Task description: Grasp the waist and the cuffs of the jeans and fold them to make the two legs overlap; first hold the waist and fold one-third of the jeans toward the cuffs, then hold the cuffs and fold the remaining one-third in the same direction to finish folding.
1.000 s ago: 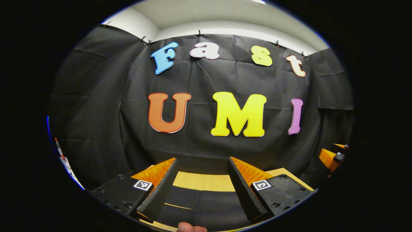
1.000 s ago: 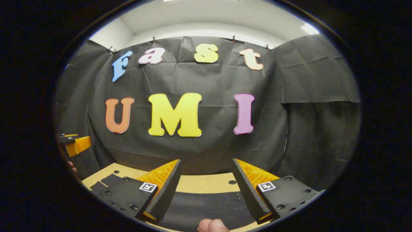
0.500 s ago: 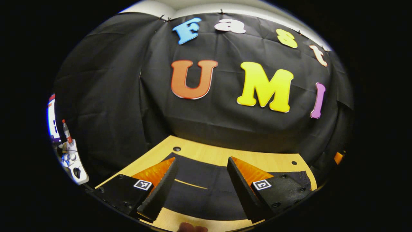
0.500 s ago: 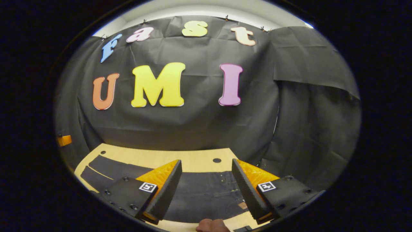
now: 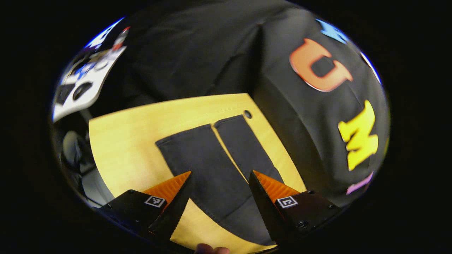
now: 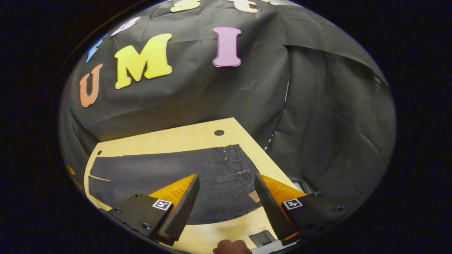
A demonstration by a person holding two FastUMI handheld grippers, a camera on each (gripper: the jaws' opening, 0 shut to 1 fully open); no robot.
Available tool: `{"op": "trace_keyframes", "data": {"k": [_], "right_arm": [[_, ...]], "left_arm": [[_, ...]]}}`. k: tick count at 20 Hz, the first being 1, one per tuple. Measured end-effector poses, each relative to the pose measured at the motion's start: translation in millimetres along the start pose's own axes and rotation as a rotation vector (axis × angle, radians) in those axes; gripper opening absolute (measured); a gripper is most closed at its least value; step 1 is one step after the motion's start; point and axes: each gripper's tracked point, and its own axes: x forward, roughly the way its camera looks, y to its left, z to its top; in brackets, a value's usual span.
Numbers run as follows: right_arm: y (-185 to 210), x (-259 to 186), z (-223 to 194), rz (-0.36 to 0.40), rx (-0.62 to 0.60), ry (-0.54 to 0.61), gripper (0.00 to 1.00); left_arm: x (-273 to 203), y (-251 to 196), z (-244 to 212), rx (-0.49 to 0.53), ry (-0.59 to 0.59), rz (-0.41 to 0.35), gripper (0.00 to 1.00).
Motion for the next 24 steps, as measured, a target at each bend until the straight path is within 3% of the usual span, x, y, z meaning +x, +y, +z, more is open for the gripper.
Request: {"op": "trace_keyframes", "data": {"k": [2,5,14,24], "right_arm": [[-4,8,-4,-0.020,0.042,0.028,0.98],[-14,15,-13,-0.040,0.106,0.075,0.98],[-36,42,-65,-0.097,0.546,0.314,0.98],[-35,54,-59,-0.125,0.498,0.315,0.98]], "left_arm": [[7,18,-1,-0.127,0.067,0.034,0.99],[20,33,0,-0.222,0.074,0.089,0.99],[73,74,36,-0.308,0.113,0.196,0.99],[99,76,37,-0.253,0.182,0.295,0.99]]}}
